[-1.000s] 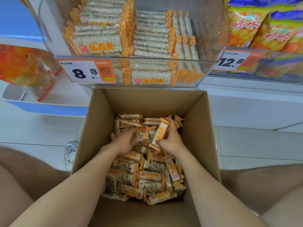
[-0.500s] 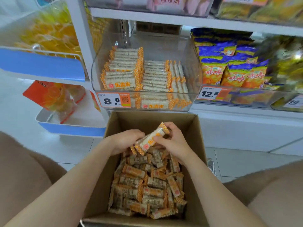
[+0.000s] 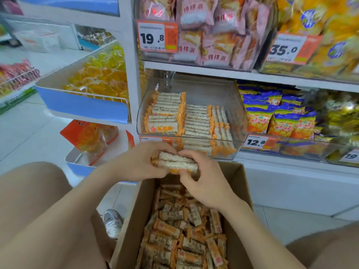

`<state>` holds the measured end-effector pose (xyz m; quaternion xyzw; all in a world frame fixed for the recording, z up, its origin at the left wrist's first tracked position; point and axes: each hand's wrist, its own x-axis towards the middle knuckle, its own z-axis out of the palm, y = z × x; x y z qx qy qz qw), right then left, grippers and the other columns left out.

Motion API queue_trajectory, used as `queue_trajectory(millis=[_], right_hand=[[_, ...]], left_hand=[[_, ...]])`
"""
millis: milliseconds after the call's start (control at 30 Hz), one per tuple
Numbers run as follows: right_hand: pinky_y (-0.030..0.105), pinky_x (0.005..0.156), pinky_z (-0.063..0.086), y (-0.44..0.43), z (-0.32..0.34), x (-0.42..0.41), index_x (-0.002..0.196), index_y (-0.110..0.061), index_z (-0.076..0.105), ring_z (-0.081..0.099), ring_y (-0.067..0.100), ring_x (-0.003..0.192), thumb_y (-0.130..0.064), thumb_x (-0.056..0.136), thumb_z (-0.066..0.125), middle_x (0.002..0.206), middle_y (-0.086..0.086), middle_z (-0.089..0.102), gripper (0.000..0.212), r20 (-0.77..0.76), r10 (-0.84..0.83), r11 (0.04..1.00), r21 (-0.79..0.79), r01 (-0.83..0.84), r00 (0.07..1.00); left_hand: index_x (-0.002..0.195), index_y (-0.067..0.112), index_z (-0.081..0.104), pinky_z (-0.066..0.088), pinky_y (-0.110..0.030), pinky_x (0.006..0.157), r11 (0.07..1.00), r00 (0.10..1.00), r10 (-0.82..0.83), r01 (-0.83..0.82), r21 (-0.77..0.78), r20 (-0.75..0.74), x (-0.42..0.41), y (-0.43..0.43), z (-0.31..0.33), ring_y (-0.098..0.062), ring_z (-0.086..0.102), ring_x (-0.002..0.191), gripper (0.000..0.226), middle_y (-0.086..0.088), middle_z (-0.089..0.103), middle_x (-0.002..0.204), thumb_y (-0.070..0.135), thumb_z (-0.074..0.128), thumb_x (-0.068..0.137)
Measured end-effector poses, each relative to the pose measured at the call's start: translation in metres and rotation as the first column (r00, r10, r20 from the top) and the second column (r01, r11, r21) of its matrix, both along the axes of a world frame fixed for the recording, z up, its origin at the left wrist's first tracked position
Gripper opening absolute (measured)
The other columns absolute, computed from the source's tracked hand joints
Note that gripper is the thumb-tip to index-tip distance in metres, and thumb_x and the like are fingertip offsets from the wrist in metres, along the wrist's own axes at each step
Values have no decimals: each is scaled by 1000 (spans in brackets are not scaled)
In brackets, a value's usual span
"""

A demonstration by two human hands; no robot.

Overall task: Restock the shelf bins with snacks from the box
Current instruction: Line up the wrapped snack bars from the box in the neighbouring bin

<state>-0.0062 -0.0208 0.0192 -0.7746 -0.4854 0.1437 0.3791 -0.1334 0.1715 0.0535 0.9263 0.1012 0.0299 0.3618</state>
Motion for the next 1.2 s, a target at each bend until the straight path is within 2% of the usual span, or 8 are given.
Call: queue_trajectory(millis=[200,400,600,733,833,967,1100,1200], right_hand=[[33,112,43,32,39,36,139,-30,58,52,9,131,-24,98,67,135,-17,60,43,116,-243,927,320,196,963],[30,119,33,85,54,76,146,-29,56,44,13,144,-26,104,63,153,-8,54,43,224,100,980,-189,-57,970],[49,117,27,125,37,57,146,-32,45,23,35,139,-34,105,43,143,9,32,42,199,17,888,-453,77,980],[42,108,40,128,29,43,140,-28,49,43,33,126,-35,98,55,138,8,35,43,208,-158,939,-271,212,965],[28,82,46,123,29,47,130,-22,64,67,28,98,-25,96,60,129,8,58,34,244,-270,925,-201,321,931],[12,47,42,122,33,54,136,-19,66,66,14,63,-12,103,52,129,9,67,37,217,-184,958,-179,224,959],[19,68,46,109,35,52,142,-23,61,63,5,70,-13,106,47,134,4,65,39,231,-111,978,-148,148,967],[15,85,43,80,29,44,128,-21,68,59,2,96,-10,101,49,119,-5,67,34,346,-182,978,156,135,920]], left_hand=[[142,31,47,46,-45,107,862,792,500,-494,-113,350,10,15,12,-19,46,128,57,5,43,135,26,65,88],[154,10,24,31,-28,89,842,832,527,-538,23,170,19,25,1,-31,41,138,67,-12,35,154,3,56,96],[158,7,15,48,-47,95,855,851,491,-511,83,184,20,29,-4,-41,51,129,75,-22,38,150,0,52,93],[160,8,10,49,-43,83,856,860,482,-504,120,169,21,27,-5,-42,57,116,83,-22,37,148,0,55,91],[162,8,8,52,-46,86,846,856,490,-512,148,165,21,26,-6,-44,57,121,86,-21,34,153,1,56,91],[162,8,7,49,-38,83,843,855,489,-514,160,170,21,25,-8,-43,55,126,87,-22,30,158,0,58,92],[159,5,17,46,-43,86,826,843,501,-533,181,195,18,21,-7,-48,51,123,84,-19,32,150,-3,60,88],[129,-4,49,48,-56,79,638,775,443,-626,448,452,17,15,-12,-50,51,100,63,-18,40,121,-5,69,70]])
